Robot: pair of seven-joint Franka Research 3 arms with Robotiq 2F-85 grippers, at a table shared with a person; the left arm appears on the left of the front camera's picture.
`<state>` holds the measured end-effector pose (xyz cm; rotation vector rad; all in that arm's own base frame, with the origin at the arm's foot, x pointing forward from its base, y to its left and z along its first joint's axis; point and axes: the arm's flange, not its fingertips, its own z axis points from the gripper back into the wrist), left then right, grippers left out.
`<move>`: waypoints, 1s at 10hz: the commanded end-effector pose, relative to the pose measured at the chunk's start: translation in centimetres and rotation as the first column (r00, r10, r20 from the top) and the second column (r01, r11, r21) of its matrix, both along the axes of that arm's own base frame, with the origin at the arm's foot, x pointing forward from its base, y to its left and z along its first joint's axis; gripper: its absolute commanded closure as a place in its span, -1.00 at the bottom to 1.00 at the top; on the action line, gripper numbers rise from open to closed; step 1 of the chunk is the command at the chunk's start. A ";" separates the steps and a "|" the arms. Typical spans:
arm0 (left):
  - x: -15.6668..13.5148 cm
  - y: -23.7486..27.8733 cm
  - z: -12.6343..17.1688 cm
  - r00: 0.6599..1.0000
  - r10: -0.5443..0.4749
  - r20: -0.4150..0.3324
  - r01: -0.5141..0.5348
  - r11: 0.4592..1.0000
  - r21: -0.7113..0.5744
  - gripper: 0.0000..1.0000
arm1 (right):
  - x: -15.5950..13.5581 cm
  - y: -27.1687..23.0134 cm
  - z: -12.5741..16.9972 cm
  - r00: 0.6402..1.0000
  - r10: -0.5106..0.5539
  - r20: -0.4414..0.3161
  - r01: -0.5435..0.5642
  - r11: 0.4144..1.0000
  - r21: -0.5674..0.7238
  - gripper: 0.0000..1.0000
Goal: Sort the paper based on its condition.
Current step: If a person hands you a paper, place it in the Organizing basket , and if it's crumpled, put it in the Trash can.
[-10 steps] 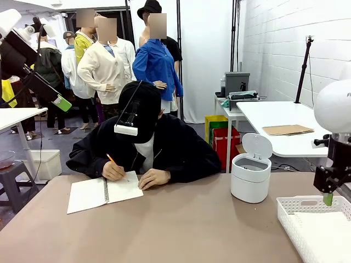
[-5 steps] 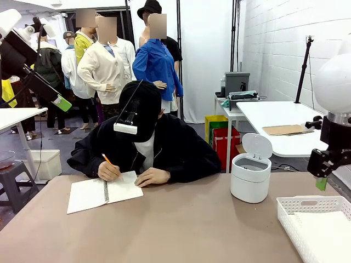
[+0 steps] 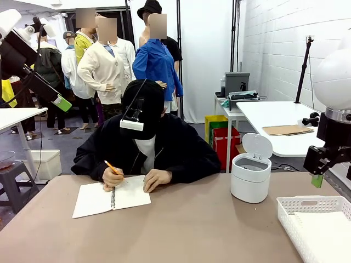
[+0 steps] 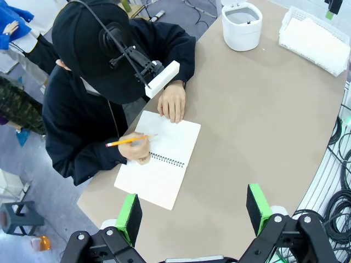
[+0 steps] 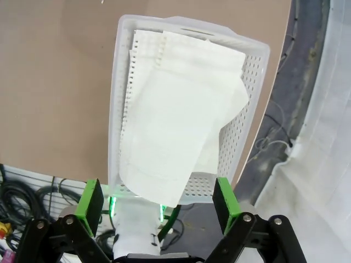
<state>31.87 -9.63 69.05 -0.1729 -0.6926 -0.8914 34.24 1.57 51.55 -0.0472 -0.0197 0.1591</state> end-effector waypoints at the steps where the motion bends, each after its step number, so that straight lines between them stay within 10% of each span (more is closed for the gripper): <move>1: 0.0 0.1 0.0 1.000 0.000 0.000 0.000 1.000 -0.003 -1.00 | 0.0 -0.3 -0.2 1.000 -0.003 -0.006 0.003 1.000 -0.020 -1.00; 5: 0.0 0.1 0.0 1.000 0.000 0.000 0.000 1.000 -0.003 -1.00 | 0.2 3.2 1.6 0.976 0.204 0.072 -0.207 0.978 0.026 -1.00; 10: 0.0 0.1 0.0 1.000 0.000 0.000 0.000 1.000 -0.003 -1.00 | 2.1 10.8 5.8 0.796 0.499 0.342 -0.562 0.819 0.114 -1.00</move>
